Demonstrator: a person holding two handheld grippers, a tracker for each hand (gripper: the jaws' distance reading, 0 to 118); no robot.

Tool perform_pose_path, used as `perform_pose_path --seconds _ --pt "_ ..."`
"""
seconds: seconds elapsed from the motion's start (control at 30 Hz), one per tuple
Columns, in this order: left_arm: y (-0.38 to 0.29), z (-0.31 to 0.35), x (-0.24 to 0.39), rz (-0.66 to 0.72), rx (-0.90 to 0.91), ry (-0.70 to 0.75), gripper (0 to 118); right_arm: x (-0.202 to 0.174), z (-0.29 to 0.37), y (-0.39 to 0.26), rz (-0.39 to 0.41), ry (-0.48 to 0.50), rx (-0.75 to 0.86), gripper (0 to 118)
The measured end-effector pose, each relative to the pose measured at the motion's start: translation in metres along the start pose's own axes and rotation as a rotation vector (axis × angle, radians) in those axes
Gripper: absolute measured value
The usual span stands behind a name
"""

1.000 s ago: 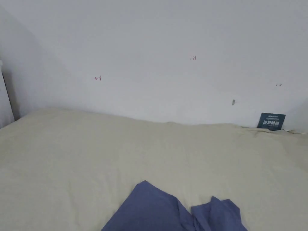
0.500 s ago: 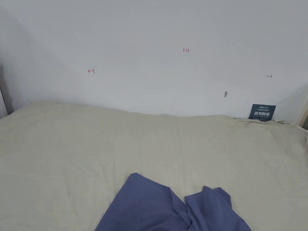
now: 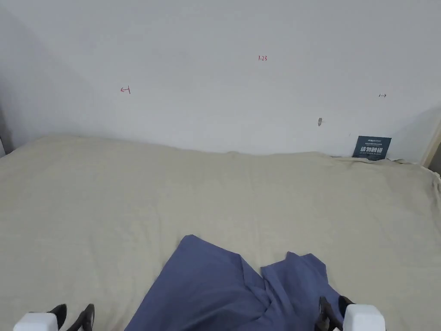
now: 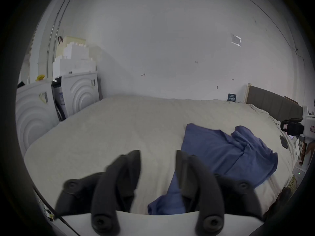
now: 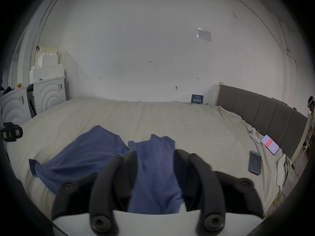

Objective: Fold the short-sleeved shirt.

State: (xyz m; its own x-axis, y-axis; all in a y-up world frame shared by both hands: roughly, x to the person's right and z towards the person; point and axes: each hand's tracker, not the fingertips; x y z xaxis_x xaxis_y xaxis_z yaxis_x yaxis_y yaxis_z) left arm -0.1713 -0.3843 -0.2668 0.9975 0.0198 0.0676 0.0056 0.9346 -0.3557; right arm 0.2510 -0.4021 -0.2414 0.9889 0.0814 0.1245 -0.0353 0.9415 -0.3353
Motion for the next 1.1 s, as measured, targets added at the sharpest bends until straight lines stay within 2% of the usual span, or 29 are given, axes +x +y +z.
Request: perform_pose_path --seconds 0.07,0.17,0.33,0.63,0.77,0.9,1.03,1.07,1.1 --pt "0.003 -0.003 0.008 -0.018 0.020 -0.012 18 -0.007 0.000 0.002 -0.003 0.006 0.017 4" --pt "-0.004 -0.010 0.016 -0.033 0.027 -0.034 0 -0.015 0.004 0.005 -0.009 0.022 0.031 1" --pt "-0.013 -0.011 0.020 -0.017 0.026 -0.078 0 -0.020 0.004 0.004 -0.009 0.025 0.033 1" --pt "-0.034 -0.011 0.010 0.036 -0.039 -0.058 0 -0.012 0.002 -0.005 -0.030 0.006 -0.010 1" --pt "-0.046 -0.015 -0.006 0.059 -0.098 -0.054 0 -0.011 -0.001 -0.010 -0.020 0.004 -0.024 1" --pt "-0.054 -0.030 -0.023 0.107 -0.230 -0.141 0 -0.010 -0.006 -0.015 -0.022 0.007 -0.044 1" --pt "-0.070 -0.051 -0.031 0.059 -0.339 -0.103 0 -0.012 -0.010 -0.019 -0.027 0.021 -0.062 1" --pt "-0.074 -0.055 -0.032 0.054 -0.351 -0.090 7 -0.013 -0.011 -0.019 -0.025 0.022 -0.065 1" --pt "-0.079 -0.059 -0.032 0.053 -0.358 -0.080 19 -0.013 -0.012 -0.020 -0.020 0.024 -0.067 1"
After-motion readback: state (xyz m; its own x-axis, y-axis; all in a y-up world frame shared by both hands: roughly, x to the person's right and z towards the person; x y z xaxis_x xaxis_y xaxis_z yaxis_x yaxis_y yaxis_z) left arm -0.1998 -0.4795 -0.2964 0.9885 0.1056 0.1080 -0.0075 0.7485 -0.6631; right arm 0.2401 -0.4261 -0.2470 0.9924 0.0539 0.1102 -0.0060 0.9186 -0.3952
